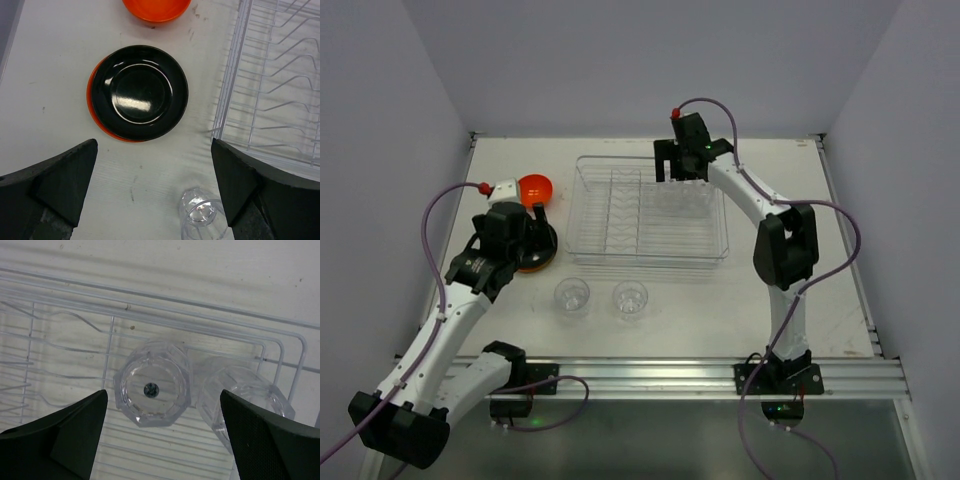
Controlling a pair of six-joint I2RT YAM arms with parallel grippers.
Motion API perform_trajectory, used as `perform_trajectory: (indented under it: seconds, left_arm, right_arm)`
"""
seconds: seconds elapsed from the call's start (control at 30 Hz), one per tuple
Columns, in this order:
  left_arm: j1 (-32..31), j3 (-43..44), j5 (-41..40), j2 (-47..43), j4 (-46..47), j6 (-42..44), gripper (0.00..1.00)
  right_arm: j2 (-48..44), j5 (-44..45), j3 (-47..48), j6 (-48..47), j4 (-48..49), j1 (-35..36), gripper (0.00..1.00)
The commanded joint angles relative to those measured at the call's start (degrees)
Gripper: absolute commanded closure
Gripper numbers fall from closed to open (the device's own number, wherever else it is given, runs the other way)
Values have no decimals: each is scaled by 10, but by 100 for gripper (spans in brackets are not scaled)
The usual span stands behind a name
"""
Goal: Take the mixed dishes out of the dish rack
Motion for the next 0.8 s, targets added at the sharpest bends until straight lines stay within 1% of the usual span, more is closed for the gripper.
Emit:
perform_trajectory:
  seconds: [0.0,0.07,0.37,0.57,0.6,0.67,0.7,0.77]
  left_arm:
    - [4,-6,11,-1,37,15,0]
    - [4,-8,14,-3,39,18,0]
    - [4,-12,34,-4,44,22,0]
    - [4,-14,37,-4,46,25,0]
    - [4,-14,37,-4,45,25,0]
    - [4,-15,37,-5,46,25,0]
    - [4,-15,37,-6,46,25,0]
    - [4,-15,38,-8,46,26,0]
  right_arm:
    - [46,16,82,-28,-45,4,5]
    - [63,15,103,-29,-61,4,6]
    - [85,-3,94,-41,-50,7,13]
    - [107,-15,104,-50,-54,16,22]
    - [107,-15,106,-49,-54,16,28]
    - [99,-21,103,-48,-52,18,37]
    - [95,-23,99,-48,-48,20,46]
    - [84,-25,90,-50,-39,24,56]
